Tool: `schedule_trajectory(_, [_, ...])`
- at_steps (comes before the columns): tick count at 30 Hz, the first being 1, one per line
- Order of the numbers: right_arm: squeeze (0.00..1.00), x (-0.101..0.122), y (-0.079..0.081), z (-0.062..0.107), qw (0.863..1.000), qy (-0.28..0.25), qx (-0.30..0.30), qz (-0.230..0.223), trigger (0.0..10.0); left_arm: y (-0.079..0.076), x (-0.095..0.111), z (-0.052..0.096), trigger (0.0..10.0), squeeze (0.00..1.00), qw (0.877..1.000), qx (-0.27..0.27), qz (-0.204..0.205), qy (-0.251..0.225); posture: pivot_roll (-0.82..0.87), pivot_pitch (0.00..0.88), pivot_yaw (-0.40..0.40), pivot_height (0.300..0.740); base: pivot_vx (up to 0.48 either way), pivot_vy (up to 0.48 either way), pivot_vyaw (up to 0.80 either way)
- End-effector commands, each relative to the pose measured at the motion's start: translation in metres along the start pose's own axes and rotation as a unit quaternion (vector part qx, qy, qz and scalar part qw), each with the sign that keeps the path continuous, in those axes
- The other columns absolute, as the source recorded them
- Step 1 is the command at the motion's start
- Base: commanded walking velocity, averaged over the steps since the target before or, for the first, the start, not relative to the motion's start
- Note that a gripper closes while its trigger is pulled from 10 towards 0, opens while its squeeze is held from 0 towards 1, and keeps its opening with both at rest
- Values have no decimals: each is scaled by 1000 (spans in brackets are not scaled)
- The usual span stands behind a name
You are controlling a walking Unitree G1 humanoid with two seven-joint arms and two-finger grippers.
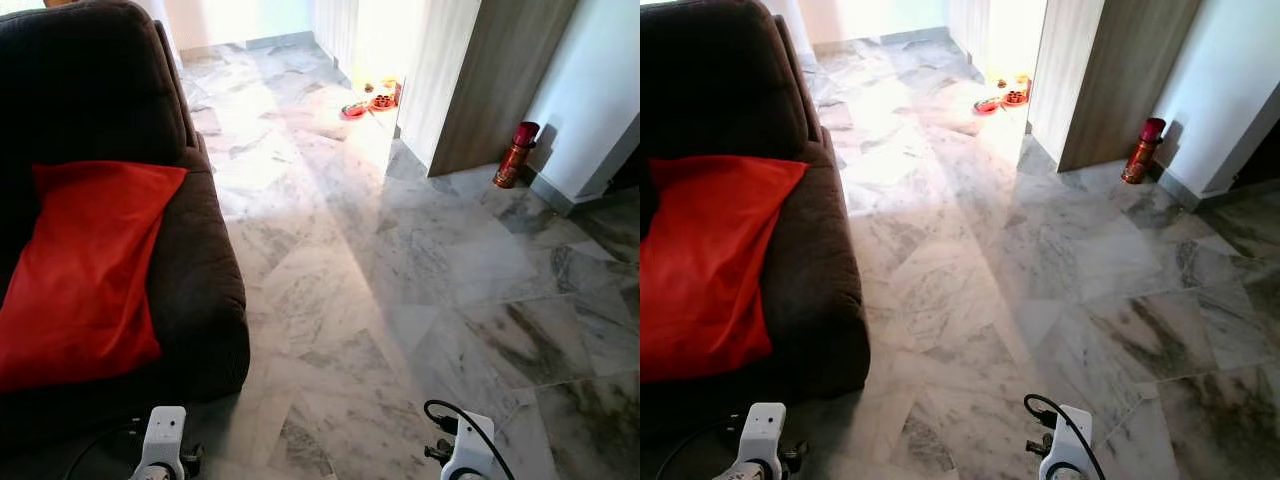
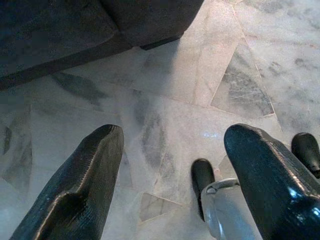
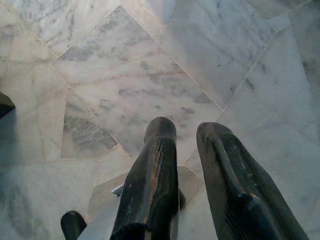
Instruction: Move the pillow to the sofa from floor
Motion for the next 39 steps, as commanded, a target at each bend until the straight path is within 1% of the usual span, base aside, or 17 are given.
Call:
schedule_trajectory(1, [0,-1,0,0,1000,5,1,3,10000,1,-3,0,10000,0,1000,0,-13,14,24,1,55,740,244,0,-719])
schedule_trajectory(3, [0,0,0,0,1000,5,1,3,10000,0,-4,0,10000,0,1000,-1,-13,13,25,5,53,740,0,0,-719])
schedule_trajectory(5, [0,0,-1,0,1000,4,0,3,10000,-1,-6,1,10000,0,1000,-3,-4,13,26,9,50,740,0,0,-716])
schedule_trajectory(11, [0,0,-3,-1,1000,5,0,7,10000,-2,-11,2,10000,0,1000,-4,-6,17,31,17,39,740,0,0,-709])
schedule_trajectory(16, [0,1,-4,-1,1000,5,1,10,10000,-3,-11,2,10000,0,1000,-5,-15,18,31,22,35,740,0,0,-705])
schedule_trajectory(28, [0,1,-6,-1,1000,4,2,17,10000,-7,-11,1,10000,0,1000,-9,-8,14,28,27,24,740,40,0,-703])
schedule_trajectory(36, [0,1,-7,-1,1000,5,3,20,10000,-7,-12,1,10000,0,1000,-8,-5,14,30,31,21,740,271,0,-702])
schedule_trajectory(39, [0,2,-7,-1,1000,0,1,18,10000,-7,-13,2,10000,0,1000,-8,-4,15,28,33,19,740,277,0,-177])
Point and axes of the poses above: a point about 5 cm out from each wrist's last joint towards the gripper, its own z axis pointing back from the gripper into the wrist, its own x axis along the axis of the wrist's last joint, y = z × x, the point moved 1 cm from there along -z, pointing out of the wrist towards the gripper, and after that the axes turned 13 degrees about z, right-handed, at the moved point
